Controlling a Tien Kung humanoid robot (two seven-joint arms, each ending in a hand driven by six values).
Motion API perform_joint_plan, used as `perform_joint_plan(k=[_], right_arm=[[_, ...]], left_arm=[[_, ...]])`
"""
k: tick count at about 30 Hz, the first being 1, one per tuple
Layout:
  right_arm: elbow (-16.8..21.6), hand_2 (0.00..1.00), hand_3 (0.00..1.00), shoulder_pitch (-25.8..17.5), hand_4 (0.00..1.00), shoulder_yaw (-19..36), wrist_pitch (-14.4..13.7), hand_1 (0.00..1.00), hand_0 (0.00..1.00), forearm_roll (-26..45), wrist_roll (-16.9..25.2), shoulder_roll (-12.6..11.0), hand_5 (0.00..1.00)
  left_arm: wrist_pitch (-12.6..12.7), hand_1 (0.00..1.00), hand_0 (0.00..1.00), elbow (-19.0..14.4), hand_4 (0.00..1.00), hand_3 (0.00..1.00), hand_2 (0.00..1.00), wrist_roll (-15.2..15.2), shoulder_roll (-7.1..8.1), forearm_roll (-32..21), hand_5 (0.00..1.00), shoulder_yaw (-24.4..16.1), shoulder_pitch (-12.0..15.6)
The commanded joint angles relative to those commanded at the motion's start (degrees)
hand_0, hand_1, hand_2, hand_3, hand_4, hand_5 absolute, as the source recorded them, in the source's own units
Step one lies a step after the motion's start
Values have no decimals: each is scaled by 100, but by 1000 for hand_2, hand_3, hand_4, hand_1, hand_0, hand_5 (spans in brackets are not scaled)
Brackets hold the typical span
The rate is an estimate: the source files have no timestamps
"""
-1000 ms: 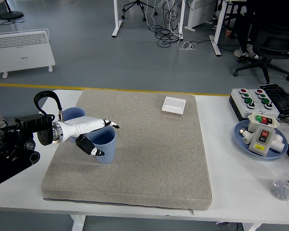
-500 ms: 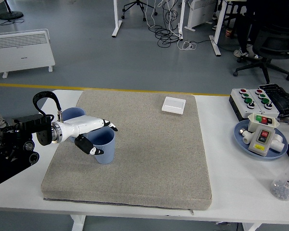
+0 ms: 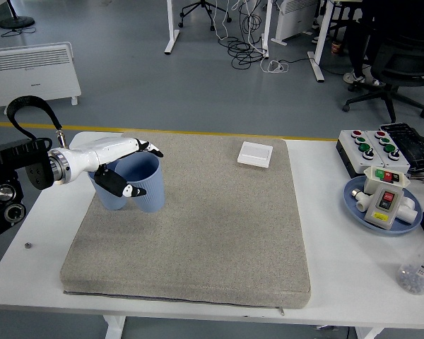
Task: Push cup pick cup insert cup
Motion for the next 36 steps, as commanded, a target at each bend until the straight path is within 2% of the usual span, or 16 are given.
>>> perform_joint_plan(k=[3,8,12,16,20,23,36], right_arm=[[0,592,579,6,106,2,-4,587,676,4,-3,-9,551],[0,591,579,12,106,-14,-5,587,676,15,-9,-17,551],[0,591,579,13,106,-31,-6,587,676,27,-16,-19,550],[0,591,579,21,106,-53,-7,587,676,38,-16,-24,550],[0,588,579,30,106,-53,-13,586,676,48,-5,-30,550],[0,588,579,38,106,-56,-14,586,676,49,-1,-36,550],[0,584,579,44,108,-63,-21,585,676,52,7,-41,549]], left_arm=[[-136,489,570,-172,330,432,478,241,189,-131,2,-351,-100],[-156,484,570,34,330,425,476,239,227,-144,2,-450,-279],[-137,485,572,380,325,427,474,177,151,-13,2,-283,-436],[-98,485,572,960,325,427,474,22,-23,30,2,-4,-612],[-74,482,574,1437,321,421,472,-44,-146,74,2,74,-679],[-62,482,574,1676,321,421,472,-82,-188,171,2,129,-718],[-52,489,581,2026,318,421,475,-152,-311,197,2,562,-848]])
